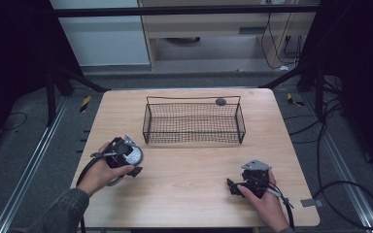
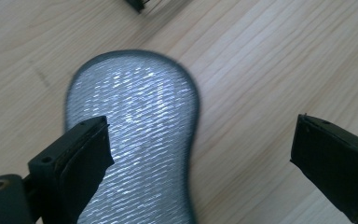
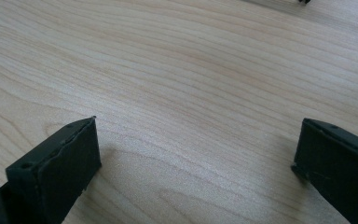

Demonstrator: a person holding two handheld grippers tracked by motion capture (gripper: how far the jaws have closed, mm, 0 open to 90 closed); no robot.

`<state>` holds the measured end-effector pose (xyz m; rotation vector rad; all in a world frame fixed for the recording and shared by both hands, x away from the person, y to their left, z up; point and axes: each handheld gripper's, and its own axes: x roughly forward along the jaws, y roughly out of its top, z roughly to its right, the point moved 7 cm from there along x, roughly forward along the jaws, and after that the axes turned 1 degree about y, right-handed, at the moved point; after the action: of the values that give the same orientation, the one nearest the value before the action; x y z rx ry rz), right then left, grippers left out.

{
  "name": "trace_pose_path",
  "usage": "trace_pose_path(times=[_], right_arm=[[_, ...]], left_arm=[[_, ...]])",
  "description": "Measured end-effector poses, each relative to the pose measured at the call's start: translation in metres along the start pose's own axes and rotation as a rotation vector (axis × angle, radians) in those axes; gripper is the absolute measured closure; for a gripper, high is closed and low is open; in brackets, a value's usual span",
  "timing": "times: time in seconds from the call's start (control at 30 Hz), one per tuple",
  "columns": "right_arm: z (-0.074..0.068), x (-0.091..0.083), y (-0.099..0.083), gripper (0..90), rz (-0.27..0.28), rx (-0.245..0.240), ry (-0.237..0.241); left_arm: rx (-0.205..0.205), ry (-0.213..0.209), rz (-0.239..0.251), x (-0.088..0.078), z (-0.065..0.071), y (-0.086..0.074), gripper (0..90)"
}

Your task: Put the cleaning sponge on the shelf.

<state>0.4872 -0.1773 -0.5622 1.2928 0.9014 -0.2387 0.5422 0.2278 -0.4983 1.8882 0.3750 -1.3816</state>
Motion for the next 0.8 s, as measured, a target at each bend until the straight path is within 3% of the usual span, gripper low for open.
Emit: trace_pose_path(times=[0.17, 0.33, 0.5, 0.6, 0.8], right_arm=[[0.0, 0.0, 0.0, 0.4, -0.001, 0.001, 0.001], [0.0, 0.0, 0.0, 0.4, -0.002, 0.001, 0.001], [0.0, 0.0, 0.0, 0.4, -0.002, 0.0, 0.002], [0.0, 0.0, 0.0, 0.4, -0.003, 0.003, 0.003], [0.0, 0.0, 0.0, 0.4, -0.003, -0.002, 0.004]], left_arm=[[0.006, 0.02, -0.036, -0.001, -0.016, -0.005, 5.5], [-0.011, 0.004, -0.057, 0.0, -0.02, -0.012, 3.9], [-0.005, -0.007, -0.094, 0.004, -0.023, -0.019, 4.1], [0.008, 0.009, -0.12, 0.009, -0.027, -0.023, 4.1], [-0.01, -0.012, -0.125, 0.013, -0.035, -0.03, 4.0]])
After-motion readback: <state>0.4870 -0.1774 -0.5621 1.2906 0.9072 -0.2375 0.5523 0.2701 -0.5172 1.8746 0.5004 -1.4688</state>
